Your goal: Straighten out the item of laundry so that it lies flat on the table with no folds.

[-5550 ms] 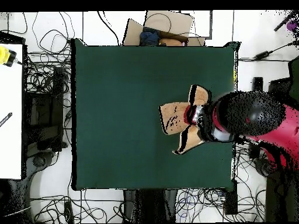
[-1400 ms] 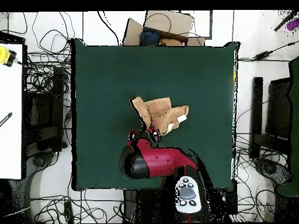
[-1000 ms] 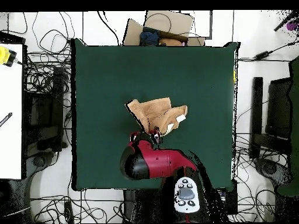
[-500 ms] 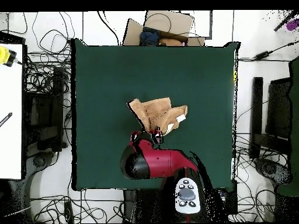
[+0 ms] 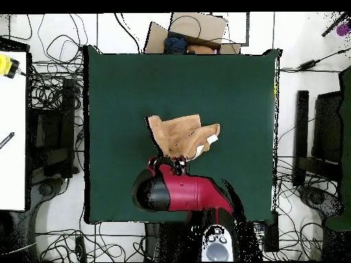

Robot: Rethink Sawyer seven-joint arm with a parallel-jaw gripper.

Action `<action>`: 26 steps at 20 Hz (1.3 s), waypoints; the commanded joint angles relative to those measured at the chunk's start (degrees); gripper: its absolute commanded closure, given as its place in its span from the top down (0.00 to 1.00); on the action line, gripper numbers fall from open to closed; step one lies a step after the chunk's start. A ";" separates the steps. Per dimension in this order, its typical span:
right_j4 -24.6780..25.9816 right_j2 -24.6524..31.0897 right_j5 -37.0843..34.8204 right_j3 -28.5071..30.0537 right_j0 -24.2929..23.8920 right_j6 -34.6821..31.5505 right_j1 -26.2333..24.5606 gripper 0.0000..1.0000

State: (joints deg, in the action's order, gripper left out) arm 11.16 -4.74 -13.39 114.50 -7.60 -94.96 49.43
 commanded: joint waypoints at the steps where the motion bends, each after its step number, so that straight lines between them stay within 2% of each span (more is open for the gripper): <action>1: -5.42 3.23 -17.58 -0.70 -1.66 -5.51 6.56 1.00; 5: -5.84 5.53 -19.75 -2.81 -3.98 -3.47 5.35 1.00; 12: -5.38 9.94 -16.60 -2.69 -10.13 -0.03 1.98 1.00; 18: -1.28 14.01 -8.28 -5.98 -14.82 1.41 -7.00 1.00; 22: 2.36 17.64 0.92 -6.92 -19.27 2.54 -13.57 1.00; 26: 5.99 19.54 6.70 -9.40 -21.60 1.66 -20.01 1.00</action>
State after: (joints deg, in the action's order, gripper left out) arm 11.26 5.59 -13.79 107.78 -26.76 -94.97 41.04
